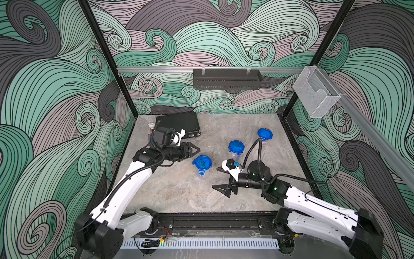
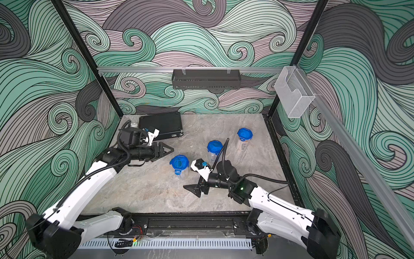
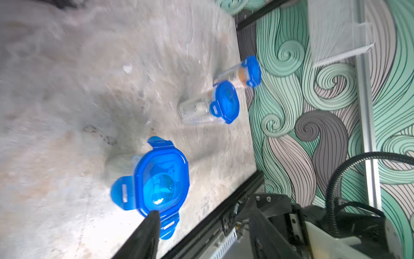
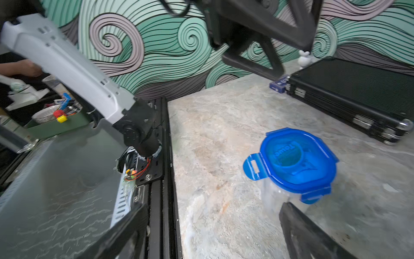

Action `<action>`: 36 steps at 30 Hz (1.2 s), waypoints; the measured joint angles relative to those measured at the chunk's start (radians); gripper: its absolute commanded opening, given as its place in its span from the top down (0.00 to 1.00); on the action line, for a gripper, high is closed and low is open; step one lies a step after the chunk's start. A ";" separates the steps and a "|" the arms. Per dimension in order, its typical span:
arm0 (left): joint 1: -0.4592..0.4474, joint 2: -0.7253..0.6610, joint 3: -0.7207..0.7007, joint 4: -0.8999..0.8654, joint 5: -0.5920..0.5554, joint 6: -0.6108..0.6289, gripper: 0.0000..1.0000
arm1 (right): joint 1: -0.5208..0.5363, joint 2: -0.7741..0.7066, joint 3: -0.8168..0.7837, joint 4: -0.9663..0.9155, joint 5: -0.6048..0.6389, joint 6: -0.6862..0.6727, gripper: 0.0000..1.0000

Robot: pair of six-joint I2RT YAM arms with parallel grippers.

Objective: Take out toiletry kits
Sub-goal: Unfasten the latch on the container, then open the lid of the container.

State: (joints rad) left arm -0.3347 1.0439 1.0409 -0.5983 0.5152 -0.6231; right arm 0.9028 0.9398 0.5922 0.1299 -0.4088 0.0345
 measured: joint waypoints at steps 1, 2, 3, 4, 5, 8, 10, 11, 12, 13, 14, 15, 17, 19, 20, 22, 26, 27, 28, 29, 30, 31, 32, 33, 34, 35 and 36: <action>0.014 -0.042 -0.019 -0.013 -0.024 0.003 0.31 | 0.000 -0.008 0.023 -0.035 0.020 0.002 0.10; 0.031 -0.084 -0.040 -0.033 -0.051 0.009 0.31 | 0.000 -0.015 0.048 -0.069 0.037 0.002 0.11; 0.048 -0.119 -0.056 -0.055 -0.079 0.016 0.31 | 0.000 -0.019 0.073 -0.102 0.053 0.002 0.12; 0.064 -0.146 -0.067 -0.077 -0.106 0.025 0.31 | 0.001 -0.019 0.096 -0.132 0.068 -0.002 0.13; 0.079 -0.167 -0.074 -0.100 -0.137 0.035 0.31 | 0.004 -0.017 0.121 -0.167 0.084 -0.009 0.13; 0.104 -0.209 -0.088 -0.161 -0.245 0.070 0.27 | 0.022 0.008 0.187 -0.249 0.134 -0.051 0.15; 0.111 -0.230 -0.094 -0.196 -0.309 0.090 0.26 | 0.042 0.033 0.219 -0.290 0.171 -0.091 0.16; 0.113 -0.239 -0.095 -0.213 -0.341 0.101 0.23 | 0.055 0.047 0.233 -0.308 0.191 -0.117 0.17; 0.116 -0.246 -0.096 -0.225 -0.365 0.107 0.20 | 0.068 0.058 0.242 -0.323 0.208 -0.138 0.18; 0.117 -0.255 -0.096 -0.235 -0.388 0.118 0.18 | 0.091 0.077 0.256 -0.341 0.234 -0.174 0.19; 0.117 -0.264 -0.096 -0.245 -0.414 0.126 0.16 | 0.115 0.097 0.271 -0.362 0.258 -0.208 0.20; 0.117 -0.270 -0.096 -0.252 -0.434 0.133 0.15 | 0.136 0.114 0.286 -0.381 0.277 -0.237 0.20; 0.118 -0.281 -0.097 -0.267 -0.475 0.145 0.15 | 0.194 0.163 0.329 -0.430 0.315 -0.311 0.20; 0.119 -0.290 -0.101 -0.274 -0.501 0.151 0.14 | 0.241 0.200 0.357 -0.454 0.353 -0.370 0.21; 0.119 -0.296 -0.106 -0.275 -0.511 0.154 0.14 | 0.263 0.216 0.366 -0.460 0.377 -0.400 0.21; 0.119 -0.304 -0.115 -0.277 -0.523 0.159 0.14 | 0.297 0.243 0.372 -0.464 0.423 -0.452 0.21; 0.119 -0.315 -0.126 -0.278 -0.534 0.164 0.14 | 0.346 0.329 0.379 -0.454 0.557 -0.538 0.25; 0.119 -0.315 -0.128 -0.279 -0.534 0.164 0.14 | 0.354 0.357 0.385 -0.449 0.592 -0.557 0.25; 0.119 -0.315 -0.128 -0.279 -0.534 0.165 0.14 | 0.362 0.385 0.392 -0.440 0.624 -0.575 0.26; 0.119 -0.315 -0.128 -0.278 -0.534 0.166 0.14 | 0.369 0.413 0.396 -0.426 0.656 -0.591 0.26; 0.119 -0.315 -0.129 -0.278 -0.534 0.167 0.14 | 0.374 0.435 0.397 -0.415 0.680 -0.606 0.27; 0.120 -0.315 -0.129 -0.278 -0.533 0.167 0.14 | 0.377 0.454 0.397 -0.401 0.703 -0.620 0.28; 0.121 -0.315 -0.129 -0.278 -0.533 0.168 0.14 | 0.378 0.472 0.397 -0.387 0.725 -0.632 0.30; 0.122 -0.315 -0.129 -0.278 -0.533 0.168 0.14 | 0.379 0.486 0.397 -0.374 0.743 -0.639 0.32; 0.123 -0.315 -0.129 -0.278 -0.531 0.169 0.14 | 0.380 0.500 0.400 -0.364 0.761 -0.647 0.34; 0.123 -0.315 -0.129 -0.278 -0.530 0.169 0.14 | 0.380 0.517 0.410 -0.358 0.782 -0.651 0.36; 0.123 -0.315 -0.129 -0.278 -0.530 0.169 0.14 | 0.380 0.533 0.420 -0.352 0.799 -0.653 0.36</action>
State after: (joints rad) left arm -0.2115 0.7288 0.9115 -0.8761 -0.0147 -0.4541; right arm 1.2831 1.4731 1.0126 -0.2226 0.3904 -0.6186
